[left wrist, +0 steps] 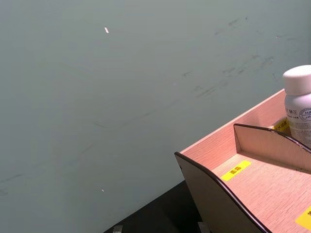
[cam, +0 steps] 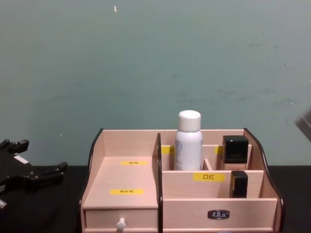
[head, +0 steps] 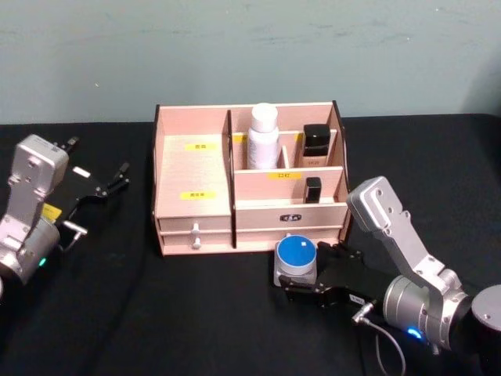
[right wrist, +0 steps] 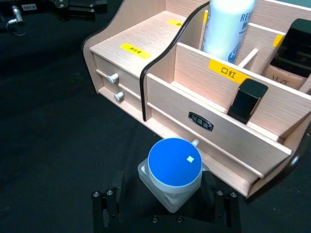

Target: Pick up the facial cleanser and watermelon frost from the table and place them into the tiered storage box.

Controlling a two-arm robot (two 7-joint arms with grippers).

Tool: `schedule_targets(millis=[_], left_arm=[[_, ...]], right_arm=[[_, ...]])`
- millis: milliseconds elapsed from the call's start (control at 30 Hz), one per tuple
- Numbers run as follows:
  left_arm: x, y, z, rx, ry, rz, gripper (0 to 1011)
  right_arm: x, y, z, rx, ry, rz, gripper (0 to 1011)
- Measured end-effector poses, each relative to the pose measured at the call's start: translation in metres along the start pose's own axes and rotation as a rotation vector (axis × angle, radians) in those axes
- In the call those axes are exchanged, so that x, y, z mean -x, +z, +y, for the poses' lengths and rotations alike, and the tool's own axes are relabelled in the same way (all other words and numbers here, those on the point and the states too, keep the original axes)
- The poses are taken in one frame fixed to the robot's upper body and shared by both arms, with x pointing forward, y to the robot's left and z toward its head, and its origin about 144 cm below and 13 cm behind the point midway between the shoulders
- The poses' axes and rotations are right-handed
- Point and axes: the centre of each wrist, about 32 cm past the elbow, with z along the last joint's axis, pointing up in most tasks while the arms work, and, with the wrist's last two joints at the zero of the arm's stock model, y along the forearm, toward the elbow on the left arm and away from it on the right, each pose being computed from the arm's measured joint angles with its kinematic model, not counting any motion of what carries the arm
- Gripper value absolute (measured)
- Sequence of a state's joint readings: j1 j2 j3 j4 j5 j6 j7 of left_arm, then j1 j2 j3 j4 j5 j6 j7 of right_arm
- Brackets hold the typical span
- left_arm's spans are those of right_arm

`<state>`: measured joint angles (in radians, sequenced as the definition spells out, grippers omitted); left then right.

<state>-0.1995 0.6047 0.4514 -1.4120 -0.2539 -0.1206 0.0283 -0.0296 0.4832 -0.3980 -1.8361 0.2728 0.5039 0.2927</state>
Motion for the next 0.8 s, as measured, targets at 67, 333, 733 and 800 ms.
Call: schedule_targets(millis=[67,333,733,800], left_arm=[[0.0,0.0,0.0,0.0,0.0,0.0,1001],[0.0,0.0,0.0,0.0,0.0,0.0,1001],[0.0,0.0,0.0,0.0,0.0,0.0,1001],[0.0,0.0,0.0,0.0,0.0,0.0,1001]], right_arm=[[0.0,0.0,0.002,-0.002,0.001,-0.001,1002],[0.0,0.002,0.009,-0.006,-0.002,-0.008,1002],[0.001,0.002,0.014,0.001,-0.018,-0.019,1002],[0.0,0.002,0.014,0.004,-0.023,-0.022,1002]])
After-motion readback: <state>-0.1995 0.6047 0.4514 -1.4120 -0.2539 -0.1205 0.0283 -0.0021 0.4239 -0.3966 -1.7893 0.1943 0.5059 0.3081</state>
